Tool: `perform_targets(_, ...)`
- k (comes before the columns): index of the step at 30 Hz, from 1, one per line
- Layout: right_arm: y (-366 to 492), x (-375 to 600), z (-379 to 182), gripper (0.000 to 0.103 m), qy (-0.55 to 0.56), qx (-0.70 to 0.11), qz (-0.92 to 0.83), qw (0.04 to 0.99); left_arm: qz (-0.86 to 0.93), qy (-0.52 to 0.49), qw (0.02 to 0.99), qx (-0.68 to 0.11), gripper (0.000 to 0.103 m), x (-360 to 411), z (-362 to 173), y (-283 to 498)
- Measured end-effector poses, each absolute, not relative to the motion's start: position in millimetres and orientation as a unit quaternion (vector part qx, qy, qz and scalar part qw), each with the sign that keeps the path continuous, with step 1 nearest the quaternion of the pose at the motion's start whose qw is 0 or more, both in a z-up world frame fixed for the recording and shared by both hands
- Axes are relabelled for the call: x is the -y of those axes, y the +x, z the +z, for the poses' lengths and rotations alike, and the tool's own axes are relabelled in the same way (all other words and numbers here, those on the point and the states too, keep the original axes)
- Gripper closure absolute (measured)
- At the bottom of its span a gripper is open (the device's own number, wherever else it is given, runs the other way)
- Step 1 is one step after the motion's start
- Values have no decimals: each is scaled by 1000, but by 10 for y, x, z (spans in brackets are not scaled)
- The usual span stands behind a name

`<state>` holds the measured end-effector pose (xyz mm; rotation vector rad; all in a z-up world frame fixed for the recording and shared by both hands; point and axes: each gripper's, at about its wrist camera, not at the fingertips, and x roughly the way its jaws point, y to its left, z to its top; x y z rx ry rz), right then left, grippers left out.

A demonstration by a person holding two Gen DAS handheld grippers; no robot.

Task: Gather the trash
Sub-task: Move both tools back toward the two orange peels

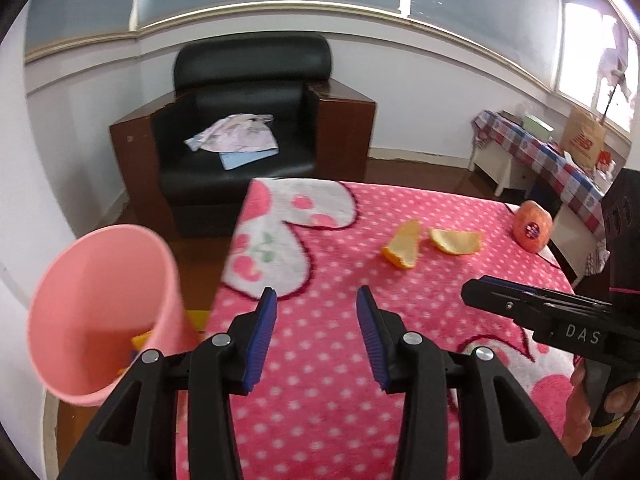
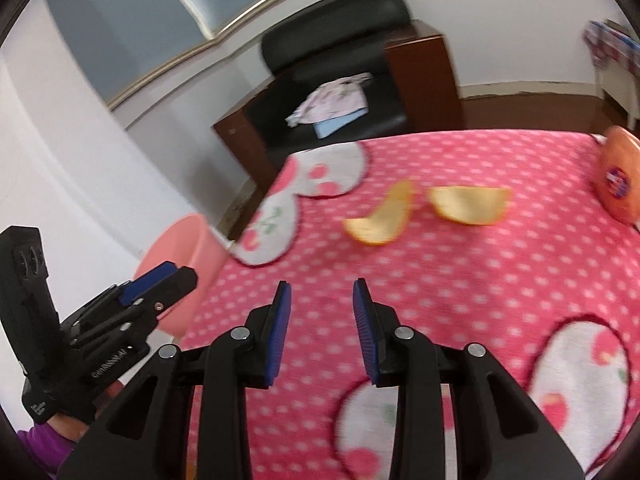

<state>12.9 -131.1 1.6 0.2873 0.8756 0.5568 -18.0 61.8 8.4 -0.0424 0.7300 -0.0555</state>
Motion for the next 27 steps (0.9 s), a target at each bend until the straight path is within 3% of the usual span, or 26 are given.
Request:
perform_targets(15, 581, 1956, -190, 70, 163, -412, 190, 876, -67, -42, 917, -390, 59, -209, -187, 439)
perform_targets(19, 741, 2032, -229, 63, 169, -410, 180, 878, -71, -48, 912, -402, 59, -127, -291, 623)
perform_targets(27, 1042, 2048, -328, 63, 171, -413, 170, 878, -72, -48, 903, -422, 59, 35, -474, 917)
